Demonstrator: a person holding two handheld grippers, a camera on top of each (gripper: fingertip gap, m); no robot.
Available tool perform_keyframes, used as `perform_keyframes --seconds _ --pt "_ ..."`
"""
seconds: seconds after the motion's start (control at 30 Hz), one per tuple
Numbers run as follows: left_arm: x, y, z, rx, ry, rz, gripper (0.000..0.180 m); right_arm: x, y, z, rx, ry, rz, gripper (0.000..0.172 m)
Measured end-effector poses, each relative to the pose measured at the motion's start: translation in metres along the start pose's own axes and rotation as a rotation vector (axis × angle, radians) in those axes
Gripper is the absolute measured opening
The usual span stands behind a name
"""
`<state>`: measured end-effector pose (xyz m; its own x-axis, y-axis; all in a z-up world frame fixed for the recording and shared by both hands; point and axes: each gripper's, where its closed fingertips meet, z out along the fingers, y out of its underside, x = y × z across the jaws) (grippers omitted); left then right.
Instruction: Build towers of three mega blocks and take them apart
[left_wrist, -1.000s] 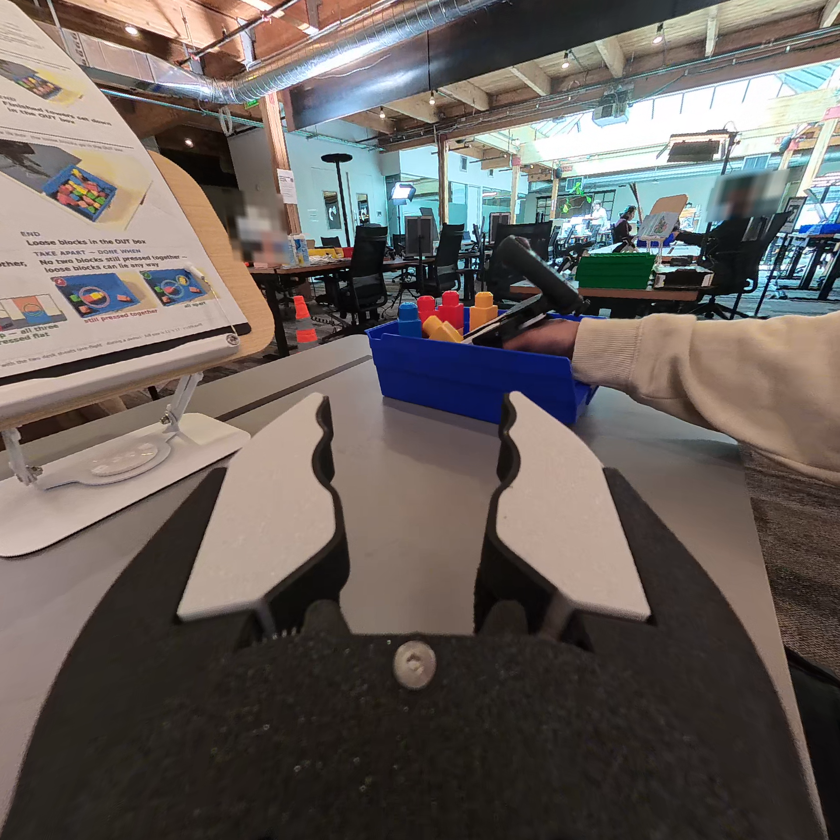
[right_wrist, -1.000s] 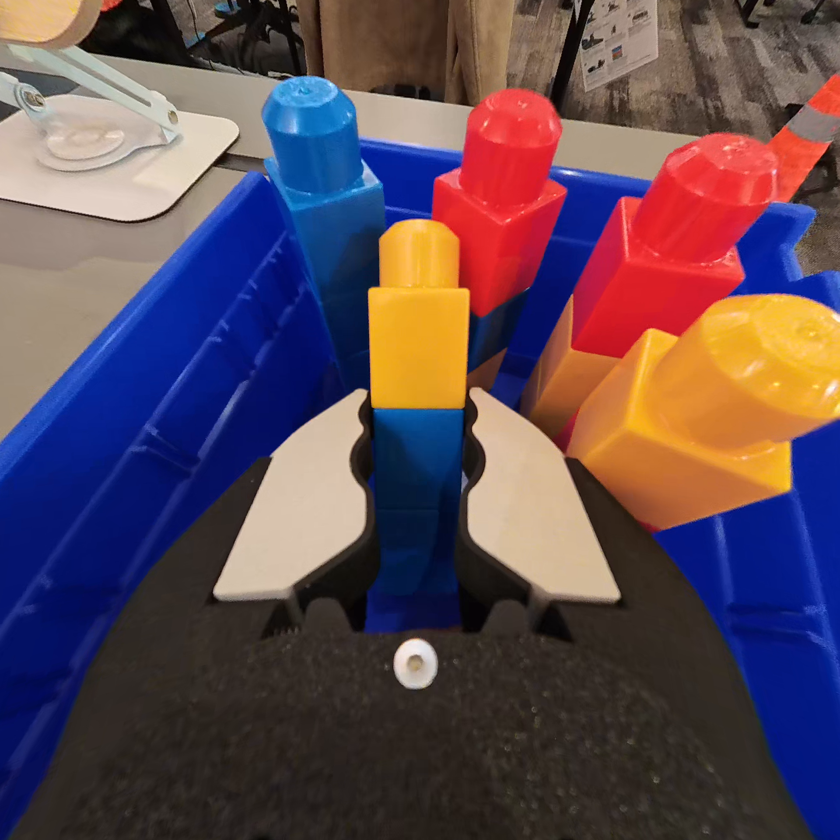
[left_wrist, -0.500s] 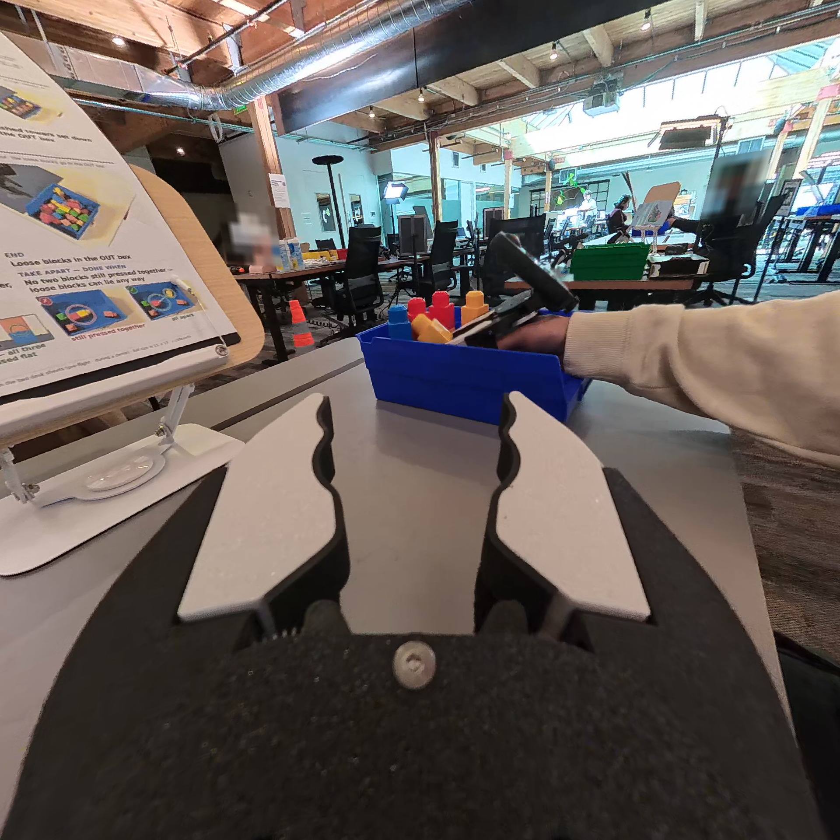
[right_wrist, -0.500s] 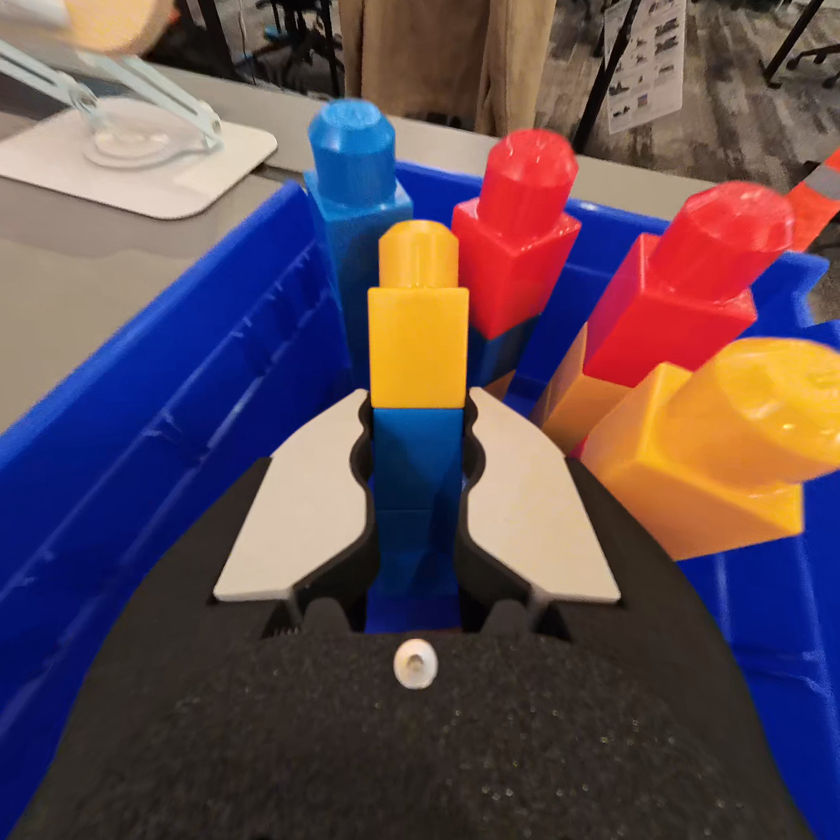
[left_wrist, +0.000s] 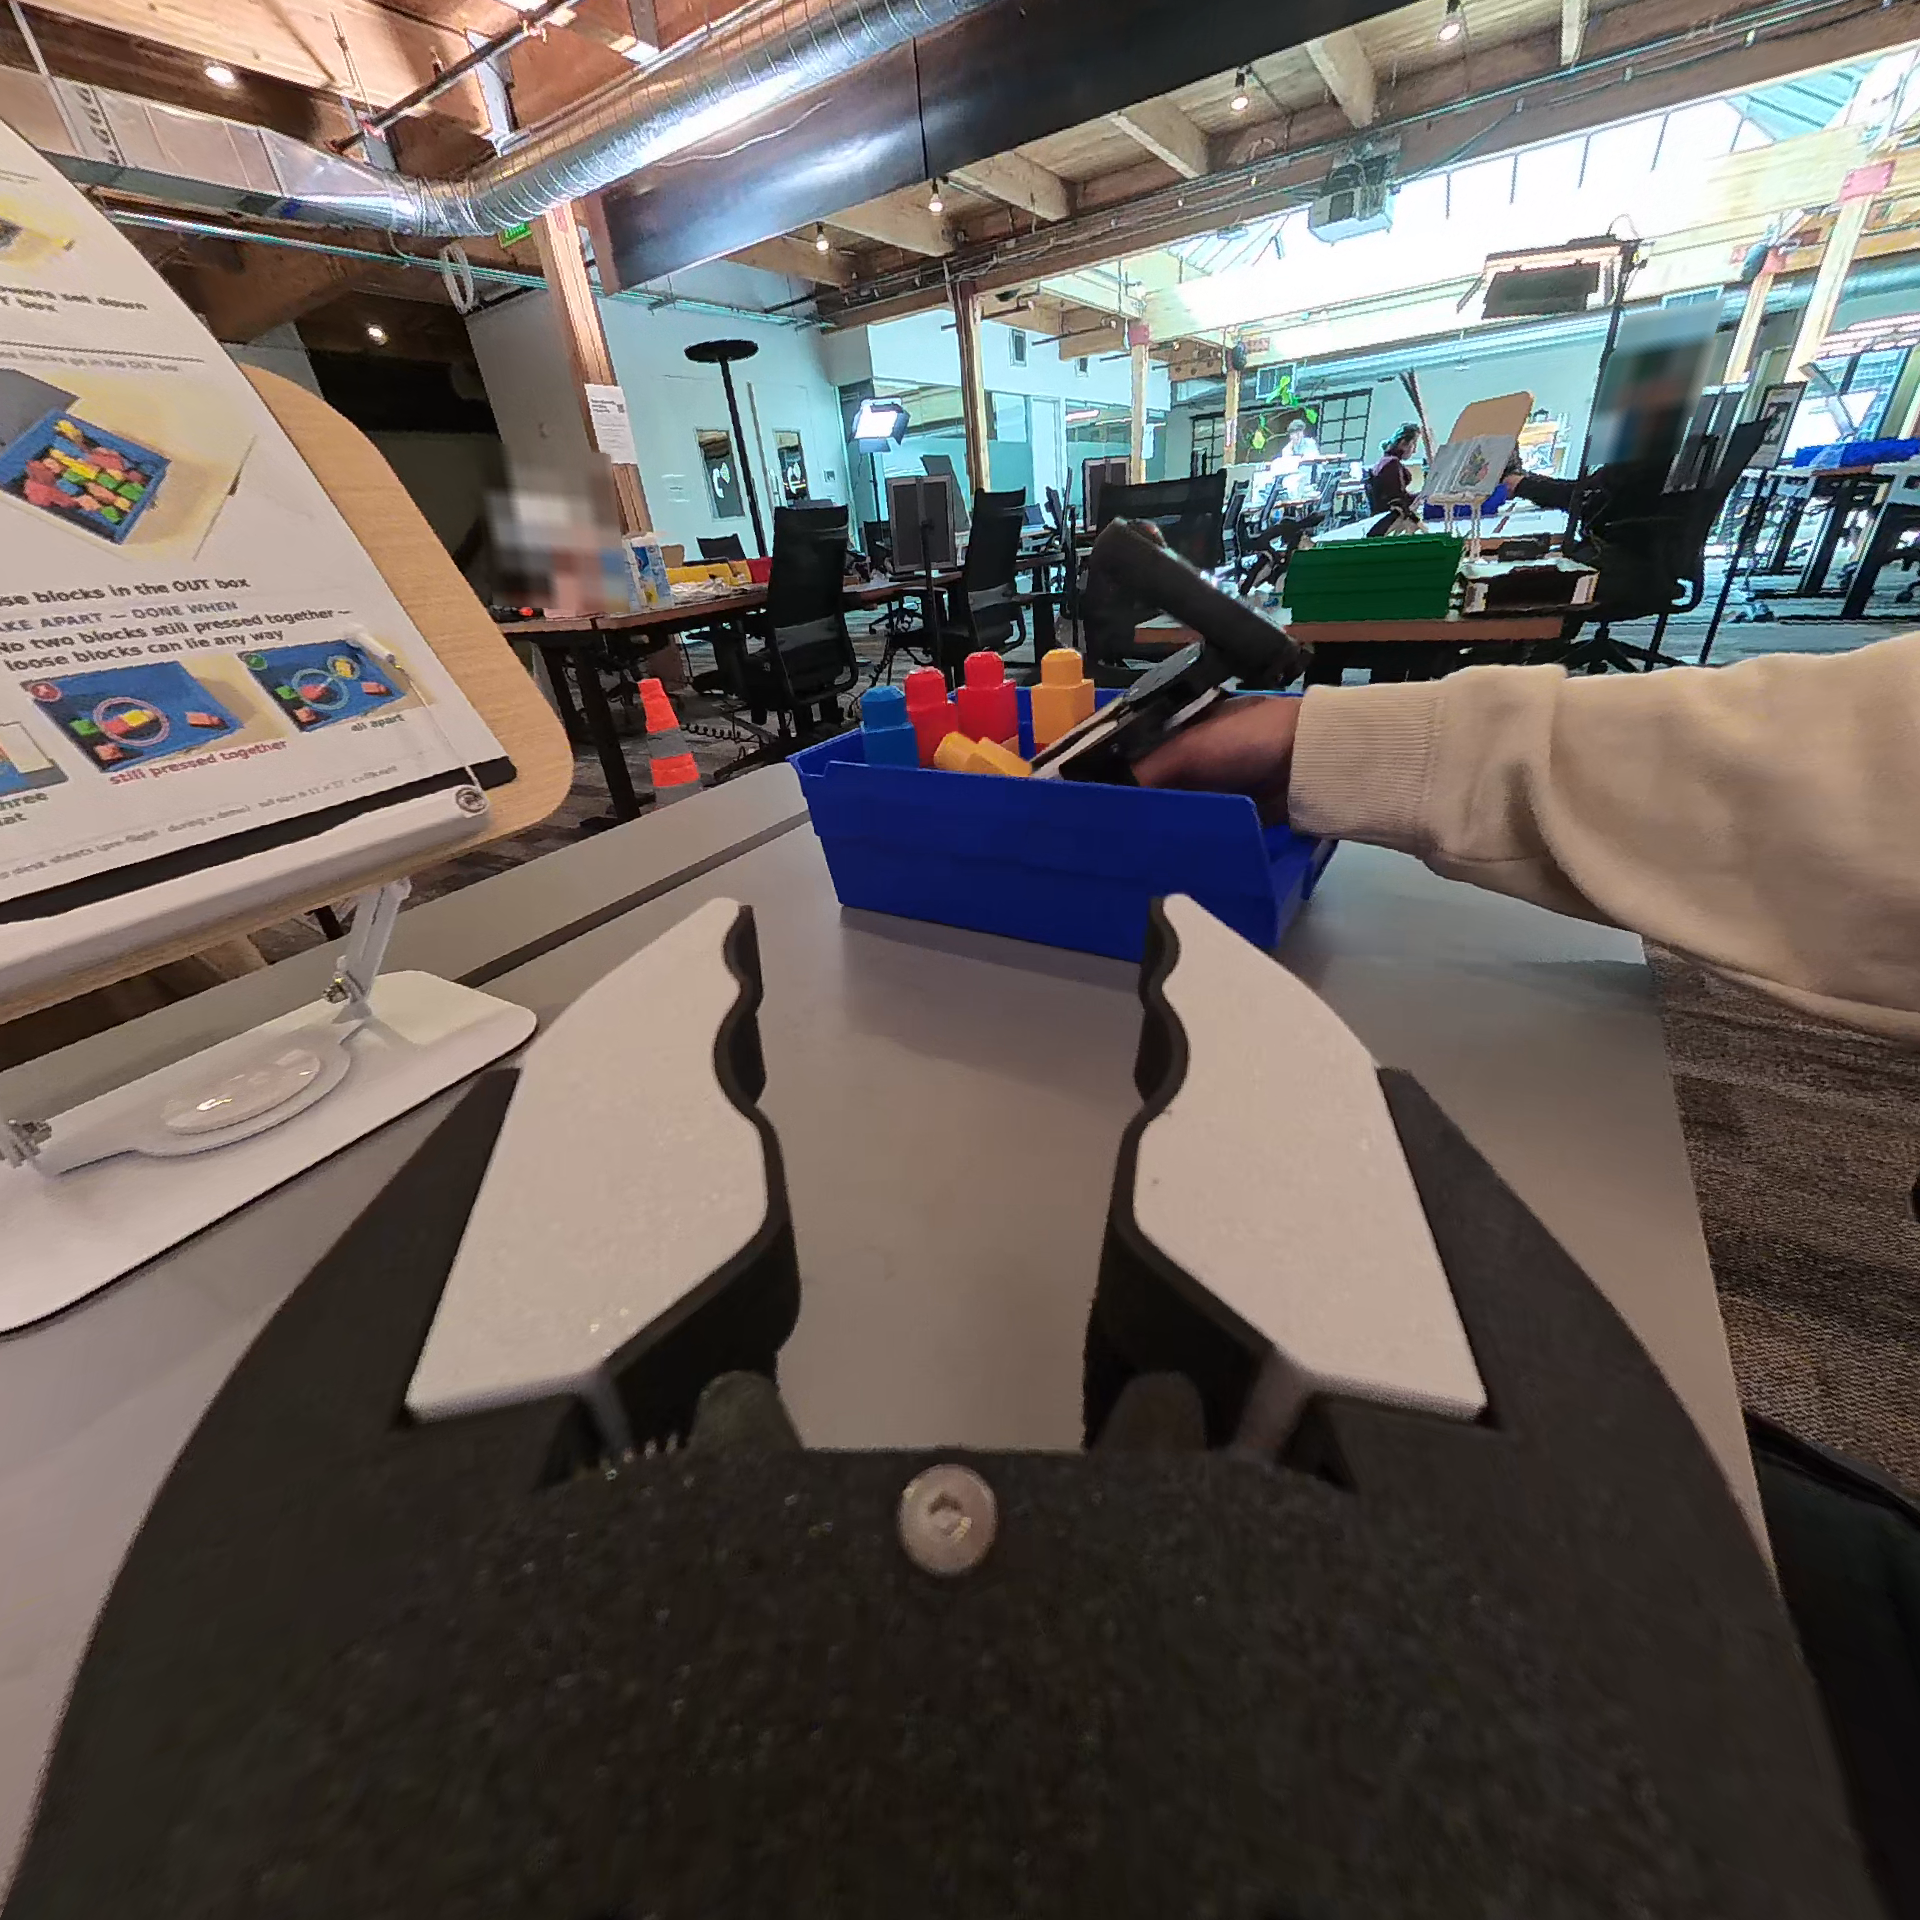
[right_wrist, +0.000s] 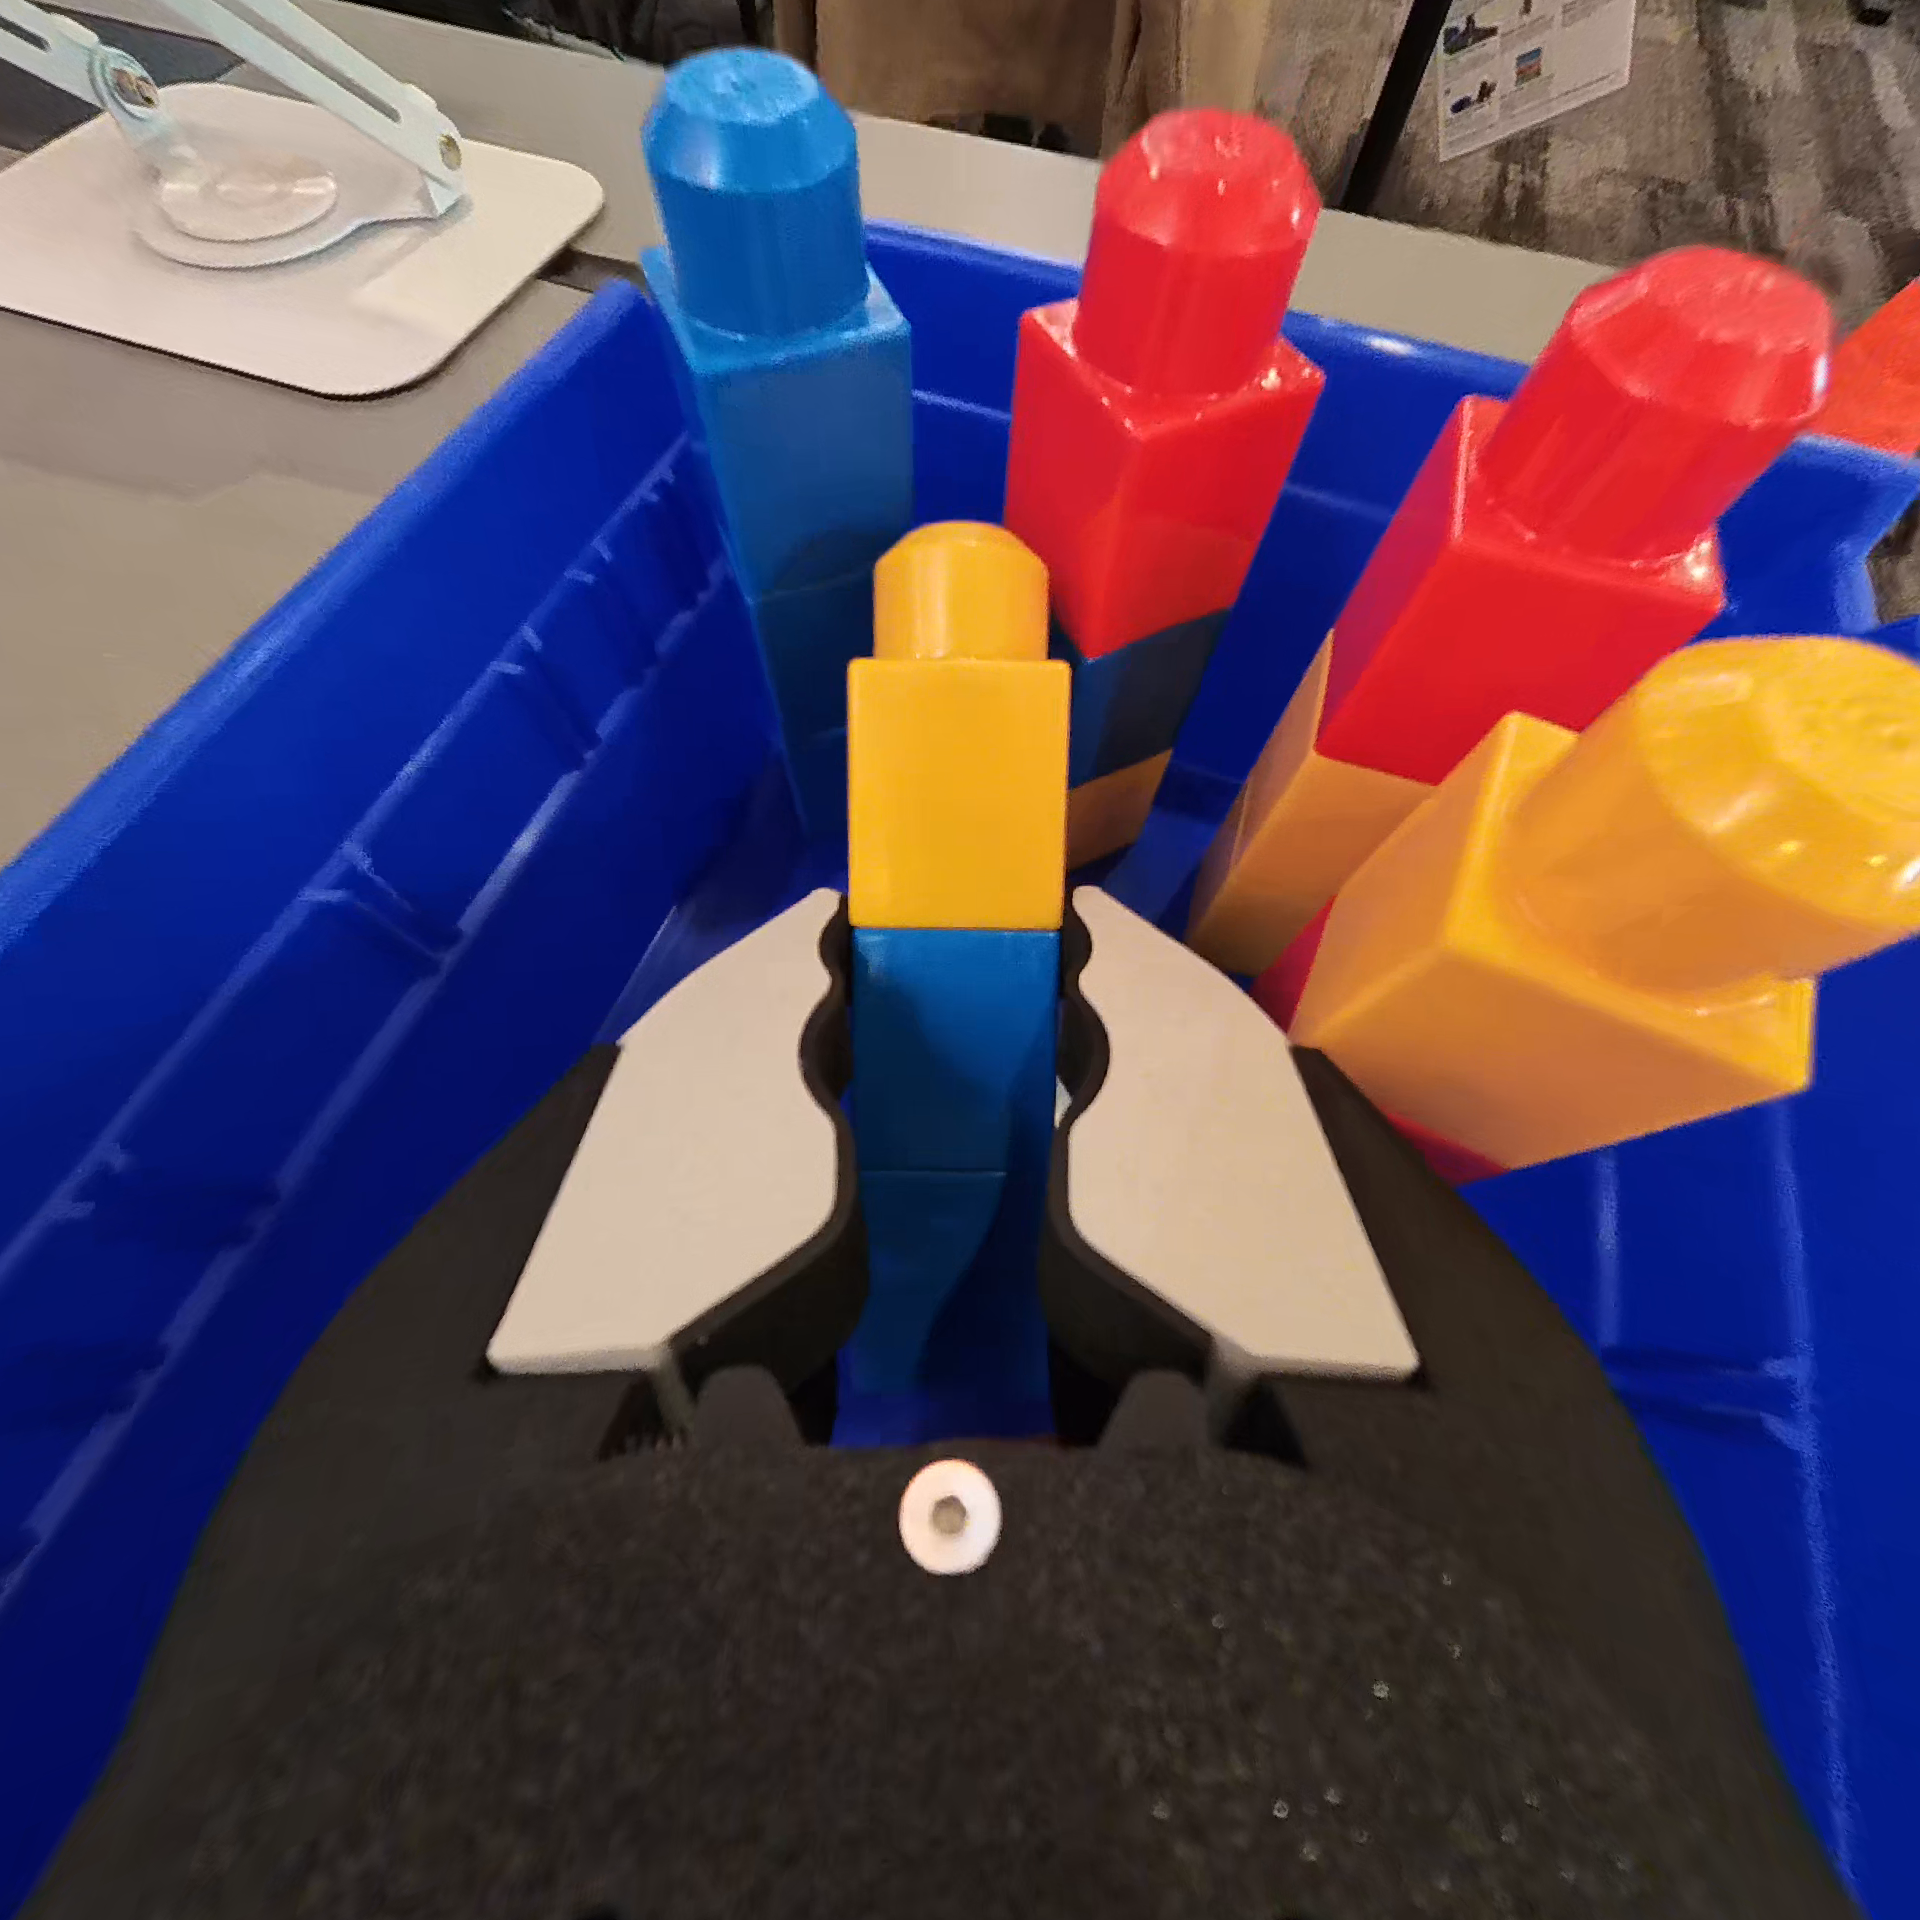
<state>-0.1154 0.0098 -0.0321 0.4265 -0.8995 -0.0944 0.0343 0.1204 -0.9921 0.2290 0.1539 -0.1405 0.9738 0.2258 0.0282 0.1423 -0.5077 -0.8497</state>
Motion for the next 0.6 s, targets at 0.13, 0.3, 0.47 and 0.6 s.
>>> perform_keyframes --seconds 0.13,0.3,0.47,0.6 --pt "0.003 -0.001 0.000 -0.002 0.006 0.008 0.070 -0.022 -0.022 -0.020 0.141 -0.131 -0.032 0.037" --pt "0.006 0.006 0.004 -0.031 0.022 -0.007 0.069 -0.072 -0.053 -0.071 0.424 -0.394 -0.084 0.036" --pt "0.014 0.015 0.009 -0.067 0.050 -0.018 0.069 -0.106 -0.060 -0.112 0.507 -0.630 -0.075 0.037" --pt "0.020 0.020 0.010 -0.093 0.060 0.009 0.069 -0.099 -0.033 -0.102 0.231 -0.635 -0.304 0.037"
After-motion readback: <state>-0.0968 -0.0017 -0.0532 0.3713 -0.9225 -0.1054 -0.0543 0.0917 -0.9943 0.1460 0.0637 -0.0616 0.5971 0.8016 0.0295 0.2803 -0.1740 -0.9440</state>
